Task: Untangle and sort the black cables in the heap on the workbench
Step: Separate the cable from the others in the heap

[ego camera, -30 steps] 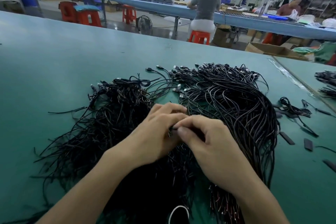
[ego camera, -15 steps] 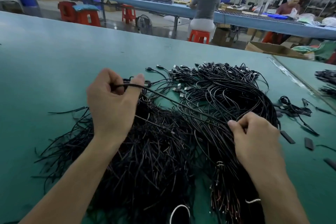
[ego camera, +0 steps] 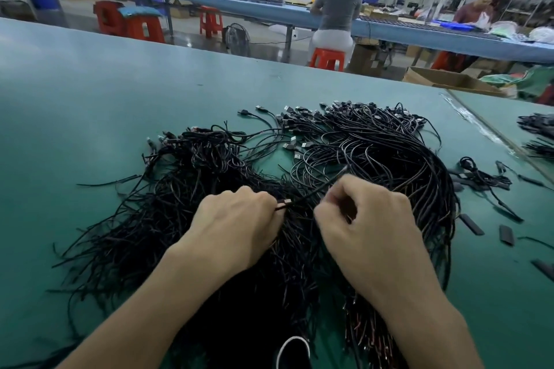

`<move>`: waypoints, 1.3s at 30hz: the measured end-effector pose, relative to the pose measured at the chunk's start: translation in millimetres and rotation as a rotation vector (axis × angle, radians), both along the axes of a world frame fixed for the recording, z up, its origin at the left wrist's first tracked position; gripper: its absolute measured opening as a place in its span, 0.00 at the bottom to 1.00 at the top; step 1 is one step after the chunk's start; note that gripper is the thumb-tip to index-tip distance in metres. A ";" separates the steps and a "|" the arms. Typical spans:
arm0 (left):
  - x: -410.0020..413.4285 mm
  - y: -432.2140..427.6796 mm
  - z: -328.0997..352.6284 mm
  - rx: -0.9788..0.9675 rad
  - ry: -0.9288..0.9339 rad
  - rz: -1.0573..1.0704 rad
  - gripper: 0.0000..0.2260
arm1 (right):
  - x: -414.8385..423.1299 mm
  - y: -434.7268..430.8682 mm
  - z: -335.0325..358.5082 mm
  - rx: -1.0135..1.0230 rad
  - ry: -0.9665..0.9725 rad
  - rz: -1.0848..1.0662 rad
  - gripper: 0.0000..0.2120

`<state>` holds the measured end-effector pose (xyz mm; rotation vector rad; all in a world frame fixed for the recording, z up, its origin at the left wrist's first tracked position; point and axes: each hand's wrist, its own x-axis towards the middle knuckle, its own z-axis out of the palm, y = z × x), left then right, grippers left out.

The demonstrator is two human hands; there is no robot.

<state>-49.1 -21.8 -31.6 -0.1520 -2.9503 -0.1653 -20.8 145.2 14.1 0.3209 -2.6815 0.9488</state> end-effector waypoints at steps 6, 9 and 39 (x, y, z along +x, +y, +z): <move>-0.3 4.2 2.1 -0.056 -0.137 0.002 0.15 | 2.2 -8.0 0.6 0.118 0.073 0.248 0.04; 4.7 4.0 10.4 -0.033 -0.050 -0.091 0.12 | -0.8 -9.9 -5.5 0.167 0.067 0.366 0.13; 12.1 0.4 53.0 2.131 -0.326 -0.355 0.20 | -13.2 -8.8 -23.6 -0.183 -0.167 0.378 0.08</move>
